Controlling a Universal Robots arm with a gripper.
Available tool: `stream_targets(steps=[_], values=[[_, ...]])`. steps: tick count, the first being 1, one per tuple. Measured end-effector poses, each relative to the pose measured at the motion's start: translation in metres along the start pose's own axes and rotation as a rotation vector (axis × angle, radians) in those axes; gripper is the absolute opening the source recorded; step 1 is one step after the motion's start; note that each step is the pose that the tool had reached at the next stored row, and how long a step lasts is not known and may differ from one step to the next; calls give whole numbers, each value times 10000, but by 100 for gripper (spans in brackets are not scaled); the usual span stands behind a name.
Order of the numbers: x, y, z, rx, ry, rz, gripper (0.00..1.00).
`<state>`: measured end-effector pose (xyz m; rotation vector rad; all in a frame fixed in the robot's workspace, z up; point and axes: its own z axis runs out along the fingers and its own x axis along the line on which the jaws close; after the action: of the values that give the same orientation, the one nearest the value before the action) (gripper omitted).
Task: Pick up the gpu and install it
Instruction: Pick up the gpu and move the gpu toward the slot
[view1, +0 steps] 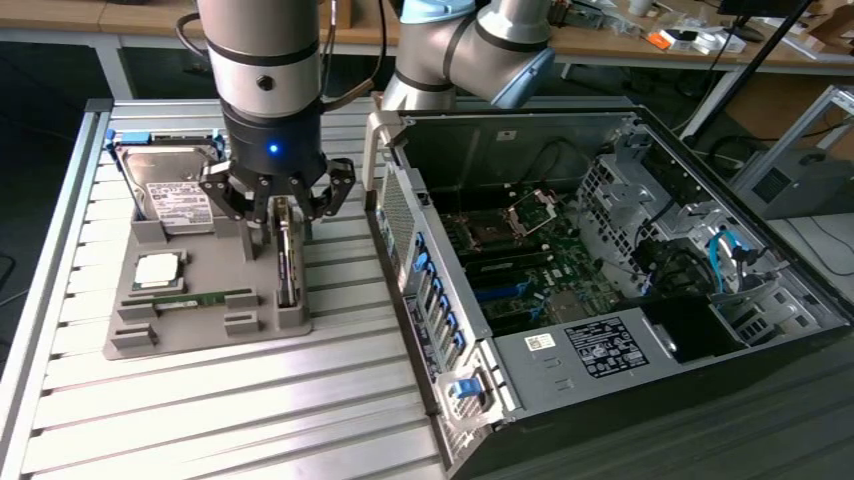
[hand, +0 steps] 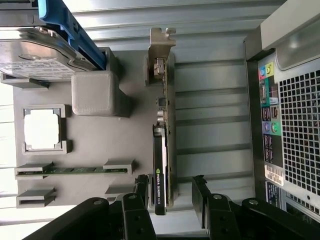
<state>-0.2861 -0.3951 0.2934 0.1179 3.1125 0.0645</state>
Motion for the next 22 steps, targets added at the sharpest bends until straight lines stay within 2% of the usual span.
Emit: stream_targets(steps=[22], values=[[3,-4,105,6,-2,0,48]])
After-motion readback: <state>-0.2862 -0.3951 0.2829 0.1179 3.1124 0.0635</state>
